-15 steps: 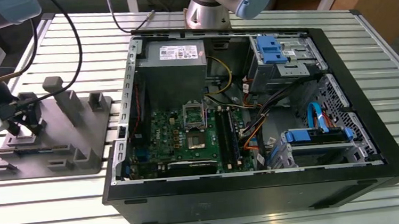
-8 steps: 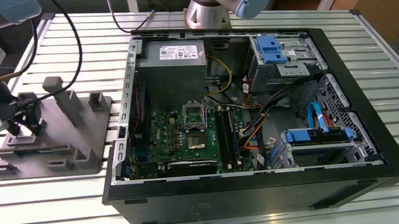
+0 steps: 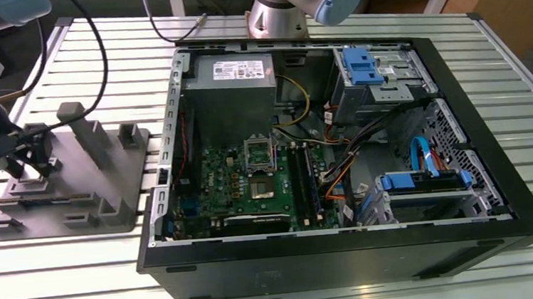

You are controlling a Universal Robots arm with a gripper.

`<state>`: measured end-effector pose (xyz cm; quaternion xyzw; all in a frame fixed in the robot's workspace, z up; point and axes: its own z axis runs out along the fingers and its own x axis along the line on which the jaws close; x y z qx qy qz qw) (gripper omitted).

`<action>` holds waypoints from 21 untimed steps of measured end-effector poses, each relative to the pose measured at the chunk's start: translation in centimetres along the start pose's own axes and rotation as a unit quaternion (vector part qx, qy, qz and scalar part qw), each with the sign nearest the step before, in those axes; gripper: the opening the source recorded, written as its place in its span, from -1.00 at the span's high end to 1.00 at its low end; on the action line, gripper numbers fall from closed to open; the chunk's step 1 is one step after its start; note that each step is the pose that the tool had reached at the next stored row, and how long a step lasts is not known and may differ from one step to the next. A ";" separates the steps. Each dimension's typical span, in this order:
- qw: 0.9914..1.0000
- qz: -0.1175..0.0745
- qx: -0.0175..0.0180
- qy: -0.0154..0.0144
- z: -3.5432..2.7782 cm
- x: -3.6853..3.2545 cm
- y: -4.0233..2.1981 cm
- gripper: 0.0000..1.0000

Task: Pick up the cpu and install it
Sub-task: 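Pick up the cpu and move it towards the insertion slot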

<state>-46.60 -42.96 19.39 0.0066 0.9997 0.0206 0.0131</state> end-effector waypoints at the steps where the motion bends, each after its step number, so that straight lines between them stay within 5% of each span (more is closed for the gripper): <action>1: 1.000 0.000 0.000 0.000 -0.17 -0.01 0.01 0.06; 9: 1.000 0.000 0.000 0.000 -1.50 -0.04 0.06 0.06; 21: 1.000 0.000 0.000 0.000 -1.63 -0.04 0.07 0.06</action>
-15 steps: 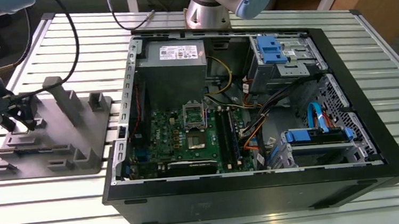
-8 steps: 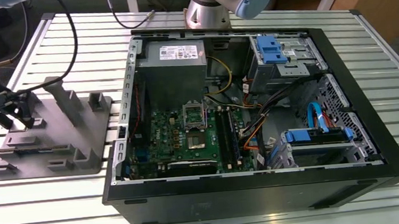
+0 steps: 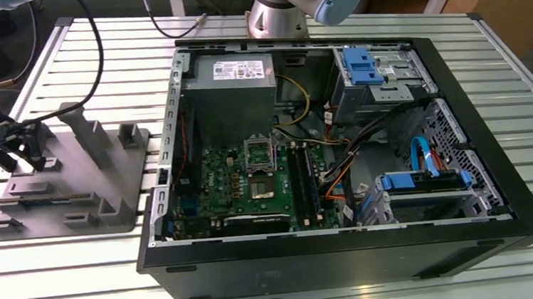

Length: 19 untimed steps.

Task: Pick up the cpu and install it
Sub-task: 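Pick up the cpu and move it towards the insertion slot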

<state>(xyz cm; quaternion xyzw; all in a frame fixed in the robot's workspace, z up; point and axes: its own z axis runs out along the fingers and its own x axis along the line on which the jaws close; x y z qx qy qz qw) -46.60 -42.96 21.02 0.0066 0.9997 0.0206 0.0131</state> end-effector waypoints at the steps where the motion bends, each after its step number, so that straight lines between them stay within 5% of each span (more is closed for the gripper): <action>1: 1.000 0.000 0.000 0.000 -0.01 0.00 0.00 0.06; 9: 1.000 0.000 0.000 0.000 -1.02 -0.03 0.04 0.06; 19: 1.000 0.000 0.000 0.000 -4.18 -0.11 0.17 0.06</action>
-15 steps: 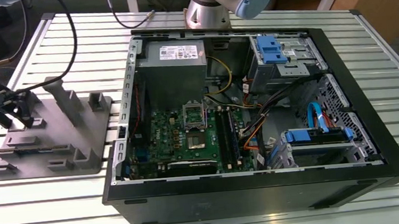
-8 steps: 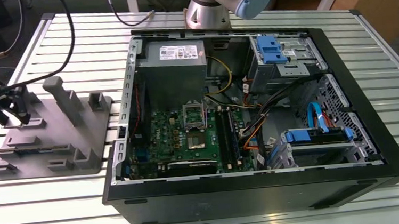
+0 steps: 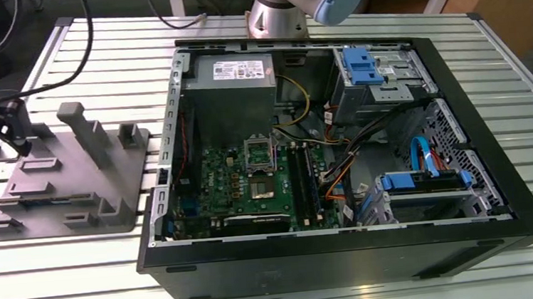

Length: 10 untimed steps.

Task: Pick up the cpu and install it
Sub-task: 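Pick up the cpu and move it towards the insertion slot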

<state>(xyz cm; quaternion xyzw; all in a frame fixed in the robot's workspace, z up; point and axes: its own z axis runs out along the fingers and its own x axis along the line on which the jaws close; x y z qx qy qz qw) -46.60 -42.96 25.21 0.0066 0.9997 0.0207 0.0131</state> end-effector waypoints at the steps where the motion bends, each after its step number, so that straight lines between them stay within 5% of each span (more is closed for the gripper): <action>1: 1.000 0.000 0.000 0.000 -0.32 -0.01 0.02 0.06; 10: 1.000 0.000 0.000 0.000 -3.38 -0.09 0.14 0.06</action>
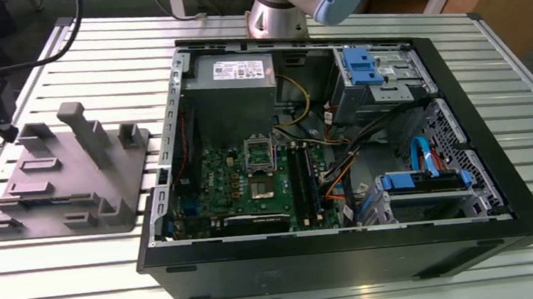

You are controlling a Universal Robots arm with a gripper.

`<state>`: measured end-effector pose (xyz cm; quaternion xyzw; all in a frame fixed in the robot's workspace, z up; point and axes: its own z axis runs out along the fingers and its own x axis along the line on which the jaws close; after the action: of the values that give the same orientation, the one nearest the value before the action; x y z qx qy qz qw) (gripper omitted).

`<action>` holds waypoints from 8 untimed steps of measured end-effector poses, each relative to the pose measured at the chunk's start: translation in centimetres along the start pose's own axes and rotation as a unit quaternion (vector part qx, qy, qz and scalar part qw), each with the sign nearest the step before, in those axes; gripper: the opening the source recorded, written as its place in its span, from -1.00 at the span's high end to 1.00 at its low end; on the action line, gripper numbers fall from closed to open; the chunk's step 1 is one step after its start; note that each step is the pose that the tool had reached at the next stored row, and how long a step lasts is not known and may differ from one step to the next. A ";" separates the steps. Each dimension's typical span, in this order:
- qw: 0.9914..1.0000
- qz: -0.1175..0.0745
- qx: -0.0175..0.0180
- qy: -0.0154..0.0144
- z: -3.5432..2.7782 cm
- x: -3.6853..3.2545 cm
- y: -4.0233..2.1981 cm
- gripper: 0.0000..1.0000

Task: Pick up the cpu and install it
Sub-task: 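Pick up the cpu and move it towards the insertion slot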

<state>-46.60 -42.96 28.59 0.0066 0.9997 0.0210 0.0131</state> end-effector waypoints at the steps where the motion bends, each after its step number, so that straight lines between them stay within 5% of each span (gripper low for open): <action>1: 1.000 0.000 0.000 0.000 -0.21 -0.01 0.01 0.06; 8: 1.000 0.000 0.000 0.000 -1.64 -0.04 0.07 0.06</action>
<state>-46.60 -42.96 30.23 0.0066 0.9997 0.0211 0.0131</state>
